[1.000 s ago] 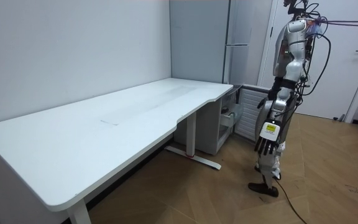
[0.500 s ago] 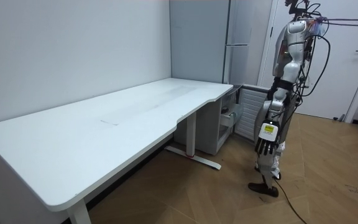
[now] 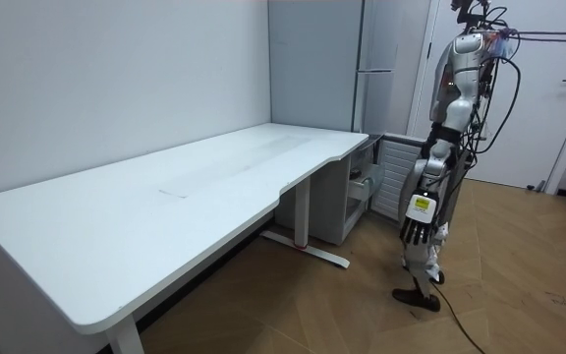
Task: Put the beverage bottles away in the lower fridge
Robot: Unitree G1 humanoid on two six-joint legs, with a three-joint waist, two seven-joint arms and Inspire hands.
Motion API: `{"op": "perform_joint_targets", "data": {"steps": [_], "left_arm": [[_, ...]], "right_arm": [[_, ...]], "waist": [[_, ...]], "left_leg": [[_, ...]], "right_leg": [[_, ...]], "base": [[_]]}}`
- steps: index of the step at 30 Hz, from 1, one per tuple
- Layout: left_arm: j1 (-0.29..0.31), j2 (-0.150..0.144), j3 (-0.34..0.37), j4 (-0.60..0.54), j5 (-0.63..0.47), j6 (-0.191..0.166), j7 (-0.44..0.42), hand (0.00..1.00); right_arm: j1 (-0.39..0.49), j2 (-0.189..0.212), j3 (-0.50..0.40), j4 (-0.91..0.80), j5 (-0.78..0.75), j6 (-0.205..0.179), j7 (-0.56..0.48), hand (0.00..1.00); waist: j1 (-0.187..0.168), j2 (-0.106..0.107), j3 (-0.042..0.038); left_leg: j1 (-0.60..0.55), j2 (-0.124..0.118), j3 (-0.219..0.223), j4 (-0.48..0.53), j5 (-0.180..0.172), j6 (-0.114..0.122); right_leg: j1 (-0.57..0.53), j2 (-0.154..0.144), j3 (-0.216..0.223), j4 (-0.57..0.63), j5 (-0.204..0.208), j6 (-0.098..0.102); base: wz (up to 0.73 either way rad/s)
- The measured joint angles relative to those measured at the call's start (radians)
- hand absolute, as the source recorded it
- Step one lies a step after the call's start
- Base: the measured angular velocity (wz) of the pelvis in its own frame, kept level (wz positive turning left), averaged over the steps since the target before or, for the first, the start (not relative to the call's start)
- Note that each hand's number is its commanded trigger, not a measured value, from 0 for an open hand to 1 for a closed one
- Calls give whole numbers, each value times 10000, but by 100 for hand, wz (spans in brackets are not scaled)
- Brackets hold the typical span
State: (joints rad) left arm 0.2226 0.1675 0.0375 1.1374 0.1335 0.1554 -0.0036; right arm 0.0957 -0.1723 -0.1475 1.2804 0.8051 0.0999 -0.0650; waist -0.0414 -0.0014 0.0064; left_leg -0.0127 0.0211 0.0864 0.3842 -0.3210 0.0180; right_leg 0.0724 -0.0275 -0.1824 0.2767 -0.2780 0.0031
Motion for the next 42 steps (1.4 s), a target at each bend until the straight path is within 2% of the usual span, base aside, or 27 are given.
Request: {"op": "perform_joint_targets", "data": {"steps": [1, 2, 4, 6, 7, 9, 10, 12, 15, 17, 18, 20, 22, 24, 25, 27, 30, 33, 36, 38, 42], "left_arm": [[2, 5, 0, 11, -11, -59, 11, 0], [-13, 19, 1, 8, -15, -194, 34, 0], [-94, 19, 6, 17, -140, -412, 209, 0], [-283, -7, -21, 130, -247, -664, 348, 0], [-368, -15, -29, 136, -253, -723, 368, 0], [-673, 7, -97, 216, -370, -865, 450, 0], [-755, 29, -128, 243, -437, -935, 453, 0], [-1017, 79, -213, 357, -474, -1047, 603, 0], [-1412, 114, -433, 691, -658, -1165, 825, 0], [-1638, 143, -519, 949, -657, -1196, 825, 0], [-1779, 172, -529, 985, -647, -1202, 820, 0], [-1957, 181, -565, 996, -648, -1272, 821, 0], [-2154, 197, -873, 1002, -654, -1328, 825, 0], [-2360, 235, -1102, 1005, -859, -1341, 827, 0], [-2442, 337, -1329, 990, -1173, -1353, 833, 0], [-2633, 456, -1594, 960, -1457, -1384, 839, 0], [-2804, 468, -1635, 961, -1909, -1424, 848, 0], [-2802, 576, -1629, 958, -2559, -1442, 888, 0], [-2747, 776, -1649, 659, -2797, -1424, 900, 0], [-2750, 796, -1669, 511, -2838, -1466, 913, 0], [-2753, 909, -1845, 104, -2985, -1628, 1080, 0]], "right_arm": [[-63, -2, -148, -54, 516, -14, -86, 0], [-223, -7, -360, -264, 1586, -63, -238, 0], [-607, -11, -666, -428, 3008, -260, -287, 0], [-1360, -29, -945, -412, 4497, -661, -443, 0], [-1549, -43, -952, -412, 4847, -773, -442, 0], [-2269, -40, -957, -436, 5995, -1113, -371, 0], [-2439, -38, -958, -480, 6168, -1146, -359, 0], [-3039, -50, -958, -572, 6654, -1327, -287, 0], [-3689, -177, -1027, -497, 7525, -1611, -141, 0], [-4148, -236, -1185, -353, 7724, -1750, 51, 0], [-4448, -306, -1210, -313, 7737, -1755, 162, 0], [-4838, -474, -1324, -314, 7905, -1763, 300, 0], [-5100, -688, -1380, -327, 8123, -1817, 327, 0], [-5308, -882, -1383, -357, 8165, -1887, 317, 0], [-5462, -971, -1332, -385, 8265, -1888, 307, 0], [-5877, -1297, -1294, -385, 8455, -1875, 330, 0], [-6314, -1715, -1276, -386, 8523, -1868, 544, 0], [-6673, -1841, -1272, -382, 8600, -1874, 872, 0], [-6704, -1885, -1262, -385, 8795, -1854, 1012, 0], [-6739, -1954, -1163, -393, 8848, -1863, 1015, 0], [-6738, -2133, -894, -510, 8928, -1908, 974, 0]], "waist": [[-39, 2, 3], [-36, 94, -39], [-61, 172, -16], [-42, 290, 76], [-24, 275, 66], [167, 441, 142], [228, 470, 153], [450, 448, 213], [705, 392, 236], [768, 337, 246], [812, 288, 250], [851, 242, 274], [998, 182, 290], [1084, 117, 318], [1124, 3, 317], [1250, -132, 321], [1283, -195, 351], [1299, -234, 367], [1359, -290, 372], [1410, -312, 381], [1342, -368, 378]], "left_leg": [[-117, 9, -23, 167, -38, 3], [-413, 20, -36, 485, -131, 1], [-972, 39, -47, 927, -196, 4], [-1740, 58, -69, 1497, -195, 5], [-1970, 70, -67, 1655, -195, 5], [-2926, 109, -66, 2160, -194, 8], [-3213, 110, -82, 2271, -192, 11], [-4252, 52, -59, 2840, -169, 43], [-5506, 11, -90, 3487, -75, 29], [-6151, -46, -129, 3533, 156, 31], [-6614, -62, -135, 3552, 322, 33], [-7255, -159, -214, 3594, 520, -21], [-7769, -190, -247, 3678, 647, -45], [-8238, -219, -327, 3755, 762, -74], [-8531, -242, -336, 3809, 816, -90], [-9228, -290, -394, 4056, 860, -131], [-9955, -471, -469, 4397, 880, -115], [-10628, -544, -569, 4819, 830, -113], [-11337, -529, -720, 5301, 740, -91], [-11653, -535, -716, 5597, 672, -11], [-12127, -703, -717, 5963, 575, 29]], "right_leg": [[-127, -15, -14, 176, -60, 1], [-533, -57, -58, 564, -198, -21], [-1176, -109, -43, 1212, -335, -58], [-2047, -179, -35, 1994, -400, -102], [-2297, -191, -31, 2167, -406, -111], [-3207, -230, -69, 2681, -469, -211], [-3495, -248, -66, 2887, -487, -235], [-4729, -382, 53, 3808, -693, -319], [-6057, -535, 156, 4727, -843, -386], [-6740, -676, 113, 4933, -800, -390], [-7224, -706, 97, 5049, -723, -476], [-7881, -779, 40, 5233, -599, -466], [-8420, -795, 28, 5396, -537, -540], [-8854, -931, -92, 5527, -473, -587], [-9177, -956, -73, 5669, -474, -619], [-9877, -1061, -144, 6007, -489, -739], [-10601, -1283, -169, 6556, -608, -866], [-11177, -1473, -350, 6998, -772, -955], [-11722, -1529, -521, 7339, -852, -1024], [-11980, -1639, -585, 7600, -920, -1059], [-12414, -1947, -595, 8108, -1119, -992]], "base": [[7], [0], [-5], [0], [0], [0], [0], [0], [5], [12], [14], [16], [12], [14], [12], [13], [26], [18], [12], [2], [15]]}}
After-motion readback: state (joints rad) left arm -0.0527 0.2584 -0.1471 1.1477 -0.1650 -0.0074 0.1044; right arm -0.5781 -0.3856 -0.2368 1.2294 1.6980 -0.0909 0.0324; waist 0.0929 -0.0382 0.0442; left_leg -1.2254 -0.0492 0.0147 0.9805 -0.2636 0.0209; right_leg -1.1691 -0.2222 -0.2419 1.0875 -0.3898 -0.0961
